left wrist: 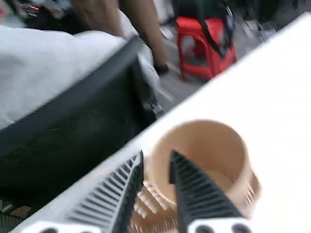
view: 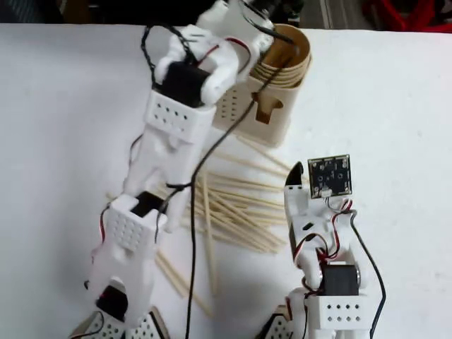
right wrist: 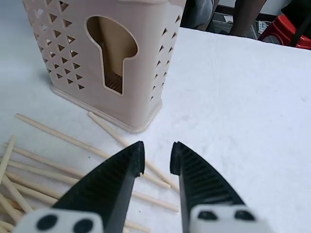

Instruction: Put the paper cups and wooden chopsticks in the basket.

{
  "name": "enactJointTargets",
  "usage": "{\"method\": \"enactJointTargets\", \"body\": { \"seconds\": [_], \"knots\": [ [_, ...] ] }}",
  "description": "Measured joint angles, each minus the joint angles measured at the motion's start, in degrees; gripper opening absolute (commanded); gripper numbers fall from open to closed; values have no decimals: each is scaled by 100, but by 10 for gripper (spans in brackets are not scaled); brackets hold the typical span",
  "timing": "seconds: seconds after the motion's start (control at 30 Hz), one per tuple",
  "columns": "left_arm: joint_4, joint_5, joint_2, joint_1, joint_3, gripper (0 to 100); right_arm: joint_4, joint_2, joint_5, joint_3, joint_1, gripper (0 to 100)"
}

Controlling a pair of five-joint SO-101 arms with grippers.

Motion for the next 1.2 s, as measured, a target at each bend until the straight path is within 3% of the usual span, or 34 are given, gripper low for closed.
{"method": "enactJointTargets", "body": {
  "seconds": [0.2, 0.43, 0.63, 1.0, 1.2],
  "knots": [
    [791, -519, 229, 325, -9, 27, 0, 0, 0, 0, 0, 104],
    [870, -563, 774, 290, -211, 27, 0, 0, 0, 0, 0, 104],
    [1538, -563, 765, 316, -1213, 27, 0, 0, 0, 0, 0, 104],
    [2681, -563, -1020, 105, -1459, 24, 0, 0, 0, 0, 0, 101],
    [2831, -299, -2321, -800, -1468, 27, 0, 0, 0, 0, 0, 101]
  ]
}}
